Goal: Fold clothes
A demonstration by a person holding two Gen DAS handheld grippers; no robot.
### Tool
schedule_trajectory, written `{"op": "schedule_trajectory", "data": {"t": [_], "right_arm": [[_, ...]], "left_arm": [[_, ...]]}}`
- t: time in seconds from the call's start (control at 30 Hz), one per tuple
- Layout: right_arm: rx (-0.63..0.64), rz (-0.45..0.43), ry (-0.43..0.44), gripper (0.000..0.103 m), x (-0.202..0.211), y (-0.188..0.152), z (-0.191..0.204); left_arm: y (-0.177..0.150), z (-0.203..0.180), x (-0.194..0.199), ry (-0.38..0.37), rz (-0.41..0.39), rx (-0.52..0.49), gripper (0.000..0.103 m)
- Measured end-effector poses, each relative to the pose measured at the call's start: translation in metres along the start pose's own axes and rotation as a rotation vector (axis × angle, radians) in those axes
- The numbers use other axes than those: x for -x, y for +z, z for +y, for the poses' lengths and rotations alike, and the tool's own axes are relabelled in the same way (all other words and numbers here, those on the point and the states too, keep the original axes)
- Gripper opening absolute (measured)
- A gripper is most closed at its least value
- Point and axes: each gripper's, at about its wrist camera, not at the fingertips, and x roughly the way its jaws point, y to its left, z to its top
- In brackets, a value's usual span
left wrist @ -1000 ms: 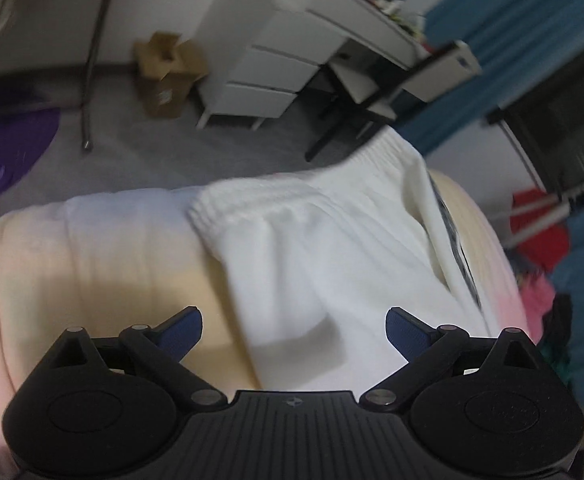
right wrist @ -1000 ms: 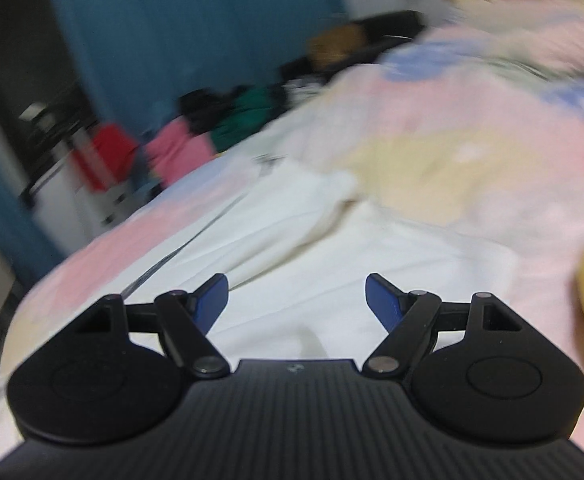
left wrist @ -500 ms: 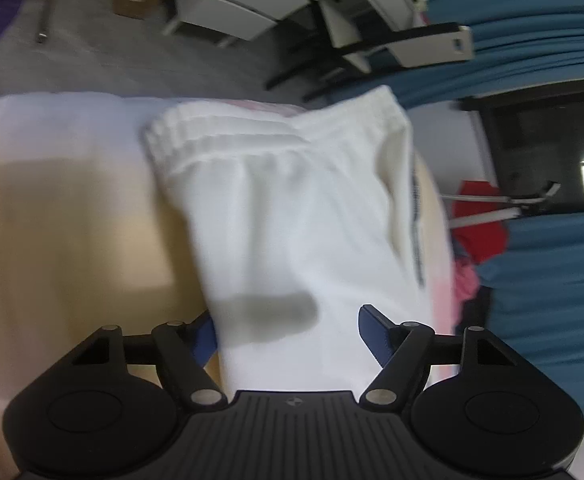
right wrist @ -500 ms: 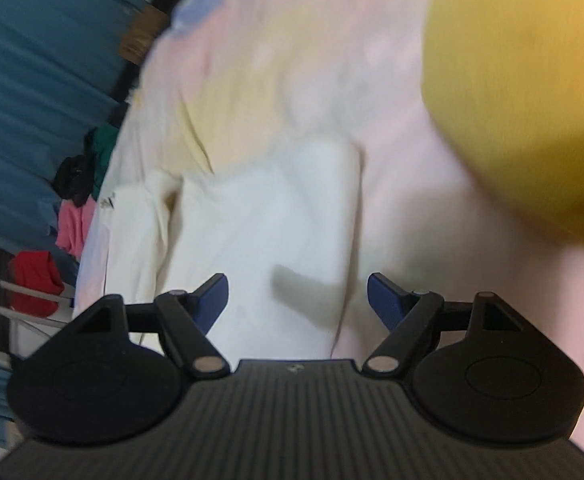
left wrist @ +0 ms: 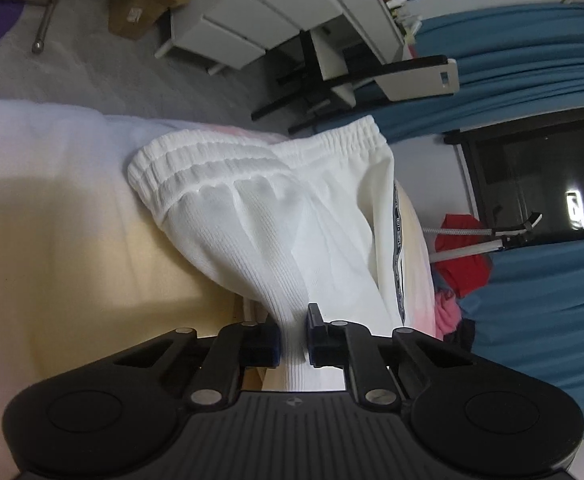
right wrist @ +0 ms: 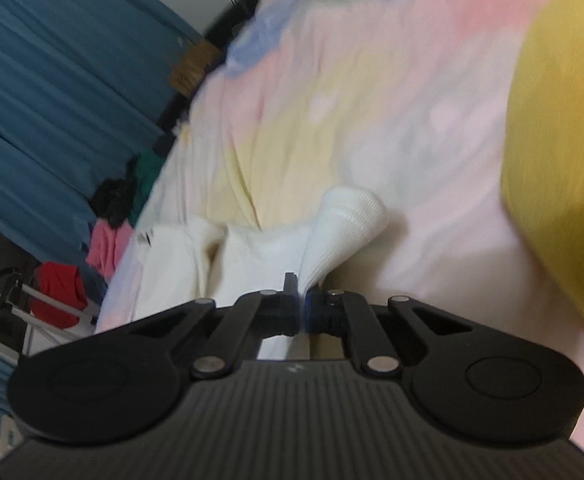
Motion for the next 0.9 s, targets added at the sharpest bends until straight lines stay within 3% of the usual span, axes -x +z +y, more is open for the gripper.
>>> {"op": "schedule_trajectory", "data": {"t": [0.27,0.4,0.57,0.77,0.9], "right_arm": [[0.027,-0.070,0.078,0.006,0.034,0.019,0.016],[0.062,-0.053,0.112,0.006,0.024,0.038,0.047],[0.143,-0.065,0.119,0.006,-0.017,0.057,0.110],[0.257,-0.086,0.088,0.006,-0.112,0.048,0.199],[0.322,-0.071,0.029,0.006,-0.193,0.026,0.231]], "left_arm": [[0.008,-0.028,0.049,-0.111,-0.061,-0.052,0.006],[0.026,-0.068,0.038,-0.121,-0.056,-0.079,0.006],[0.052,-0.136,-0.021,-0.086,-0.063,-0.144,0.006],[0.078,-0.203,-0.145,0.017,-0.060,-0.240,0.007],[0.090,-0.229,-0.242,0.121,-0.029,-0.280,0.007]]}}
